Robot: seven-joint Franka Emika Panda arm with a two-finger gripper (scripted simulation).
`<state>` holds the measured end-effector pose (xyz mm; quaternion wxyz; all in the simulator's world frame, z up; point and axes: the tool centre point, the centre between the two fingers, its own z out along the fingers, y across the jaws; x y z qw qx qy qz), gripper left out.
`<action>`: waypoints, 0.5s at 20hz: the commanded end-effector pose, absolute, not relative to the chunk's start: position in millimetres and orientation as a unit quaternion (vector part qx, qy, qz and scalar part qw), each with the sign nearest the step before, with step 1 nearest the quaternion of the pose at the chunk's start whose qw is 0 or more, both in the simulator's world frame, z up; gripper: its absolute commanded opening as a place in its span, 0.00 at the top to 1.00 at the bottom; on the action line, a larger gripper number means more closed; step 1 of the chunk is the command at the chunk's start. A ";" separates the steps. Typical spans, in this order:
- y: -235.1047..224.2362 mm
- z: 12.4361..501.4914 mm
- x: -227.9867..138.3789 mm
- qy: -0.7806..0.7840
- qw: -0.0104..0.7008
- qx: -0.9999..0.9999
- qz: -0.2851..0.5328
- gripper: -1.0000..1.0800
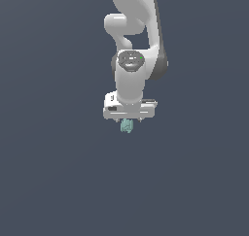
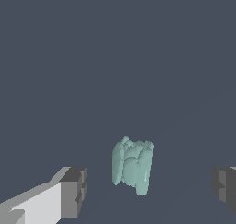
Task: Pick up the object and move it to a goal position.
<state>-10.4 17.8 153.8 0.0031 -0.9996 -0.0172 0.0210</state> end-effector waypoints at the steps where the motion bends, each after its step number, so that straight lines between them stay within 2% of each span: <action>1: 17.8 153.8 -10.4 -0.017 0.003 -1.000 0.021 0.04; 10: -2.7 155.7 -8.3 0.018 0.011 -1.000 0.012 0.04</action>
